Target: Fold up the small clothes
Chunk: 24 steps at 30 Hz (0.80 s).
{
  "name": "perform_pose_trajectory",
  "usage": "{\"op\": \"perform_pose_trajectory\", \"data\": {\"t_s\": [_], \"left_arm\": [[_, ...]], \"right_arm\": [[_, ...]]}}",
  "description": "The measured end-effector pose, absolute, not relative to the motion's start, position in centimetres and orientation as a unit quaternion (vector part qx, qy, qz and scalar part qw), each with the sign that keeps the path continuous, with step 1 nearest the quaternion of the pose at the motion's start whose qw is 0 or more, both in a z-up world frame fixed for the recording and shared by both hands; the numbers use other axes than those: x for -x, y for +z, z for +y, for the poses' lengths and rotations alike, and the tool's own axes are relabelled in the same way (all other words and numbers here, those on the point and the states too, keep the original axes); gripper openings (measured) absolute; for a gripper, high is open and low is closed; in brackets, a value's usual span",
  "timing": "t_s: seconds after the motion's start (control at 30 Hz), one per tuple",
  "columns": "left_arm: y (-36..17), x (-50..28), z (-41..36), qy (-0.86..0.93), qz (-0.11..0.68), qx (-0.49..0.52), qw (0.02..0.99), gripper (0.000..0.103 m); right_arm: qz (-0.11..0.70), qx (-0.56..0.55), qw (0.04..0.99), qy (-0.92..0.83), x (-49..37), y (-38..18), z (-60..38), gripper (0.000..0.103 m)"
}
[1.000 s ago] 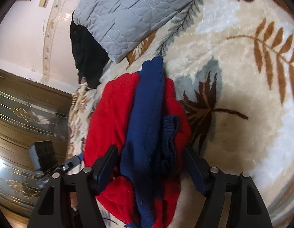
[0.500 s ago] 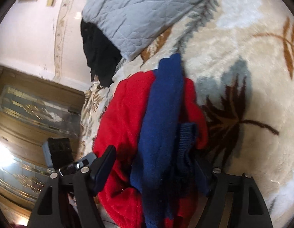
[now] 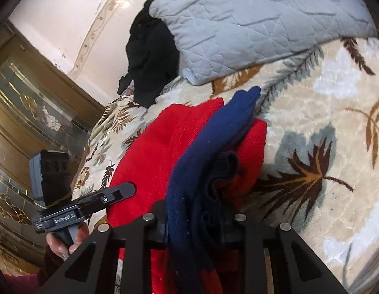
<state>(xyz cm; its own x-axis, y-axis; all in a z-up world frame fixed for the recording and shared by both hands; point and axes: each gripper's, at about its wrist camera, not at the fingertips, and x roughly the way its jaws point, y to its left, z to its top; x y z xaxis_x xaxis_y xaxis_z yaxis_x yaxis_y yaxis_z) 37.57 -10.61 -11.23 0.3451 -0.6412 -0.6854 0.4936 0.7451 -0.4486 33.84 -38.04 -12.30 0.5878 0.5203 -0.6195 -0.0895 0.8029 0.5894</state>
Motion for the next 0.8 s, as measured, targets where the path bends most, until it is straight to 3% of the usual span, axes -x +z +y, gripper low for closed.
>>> {"op": "perform_pose_trajectory", "data": {"t_s": [0.37, 0.8], "left_arm": [[-6.8, -34.2, -7.2, -0.328, 0.41, 0.048, 0.85, 0.037], [-5.0, -28.6, -4.2, -0.318, 0.395, 0.018, 0.862, 0.037]], "right_arm": [[0.383, -0.202, 0.879, 0.198, -31.1, -9.0, -32.8, 0.029], [0.357, -0.197, 0.889, 0.206, -25.5, -7.9, -28.6, 0.029]]}}
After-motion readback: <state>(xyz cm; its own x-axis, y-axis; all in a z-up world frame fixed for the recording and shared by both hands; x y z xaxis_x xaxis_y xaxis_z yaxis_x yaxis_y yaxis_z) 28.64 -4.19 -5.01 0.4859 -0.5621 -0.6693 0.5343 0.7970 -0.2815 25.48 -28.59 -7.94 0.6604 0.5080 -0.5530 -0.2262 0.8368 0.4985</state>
